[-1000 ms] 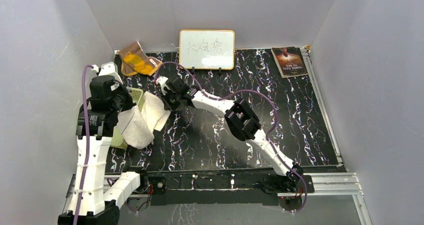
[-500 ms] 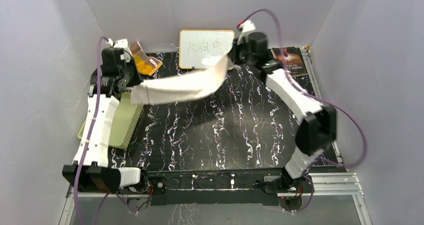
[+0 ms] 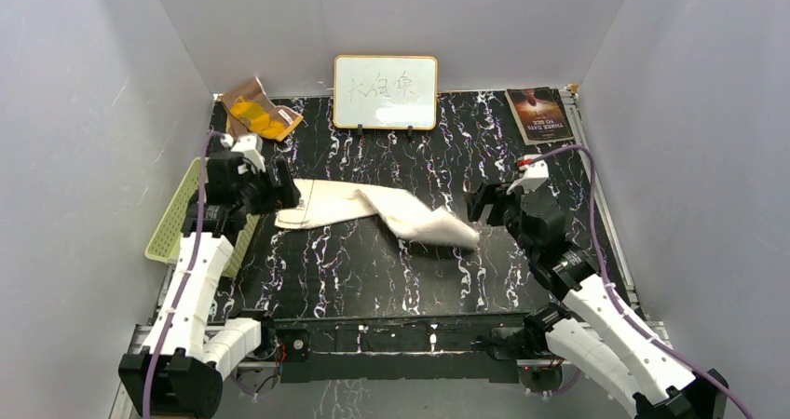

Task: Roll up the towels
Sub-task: Flatten out the towel at the center of the board.

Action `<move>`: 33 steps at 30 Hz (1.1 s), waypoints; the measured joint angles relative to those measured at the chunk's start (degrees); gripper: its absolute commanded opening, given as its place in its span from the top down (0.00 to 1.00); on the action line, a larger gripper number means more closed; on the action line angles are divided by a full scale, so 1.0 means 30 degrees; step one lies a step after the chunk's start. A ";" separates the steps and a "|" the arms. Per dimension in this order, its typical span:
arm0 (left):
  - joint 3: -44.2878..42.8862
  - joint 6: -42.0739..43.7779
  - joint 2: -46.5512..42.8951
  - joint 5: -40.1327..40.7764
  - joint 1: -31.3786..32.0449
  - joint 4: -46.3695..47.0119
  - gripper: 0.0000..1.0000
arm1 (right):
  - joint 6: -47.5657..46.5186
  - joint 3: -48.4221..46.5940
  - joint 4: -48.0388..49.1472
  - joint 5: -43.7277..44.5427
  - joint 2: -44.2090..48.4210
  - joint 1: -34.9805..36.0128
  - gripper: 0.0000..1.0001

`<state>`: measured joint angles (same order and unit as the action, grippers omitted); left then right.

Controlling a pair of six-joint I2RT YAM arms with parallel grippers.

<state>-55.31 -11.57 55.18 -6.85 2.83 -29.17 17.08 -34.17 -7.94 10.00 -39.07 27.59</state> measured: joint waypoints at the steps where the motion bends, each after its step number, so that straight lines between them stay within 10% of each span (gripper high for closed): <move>1: 0.0816 -0.0102 0.0102 0.0022 -0.0007 -0.0189 0.02 | 0.0299 0.0313 -0.0809 0.0255 0.0007 0.0007 0.23; 15: -0.0080 0.0801 0.5610 0.0262 -0.0007 -0.0816 0.14 | -0.0153 -0.4830 -0.1807 -0.0408 -1.1744 0.0007 0.39; 33: -0.0175 0.0860 0.9901 0.0787 -0.0007 -0.0168 0.41 | -0.3198 -0.9078 -0.4685 -0.0794 -1.7456 0.3665 0.42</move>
<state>-55.83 -8.99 84.88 -4.49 2.81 -29.67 7.49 -61.41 -22.00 7.62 -91.44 38.59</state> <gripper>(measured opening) 0.620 0.577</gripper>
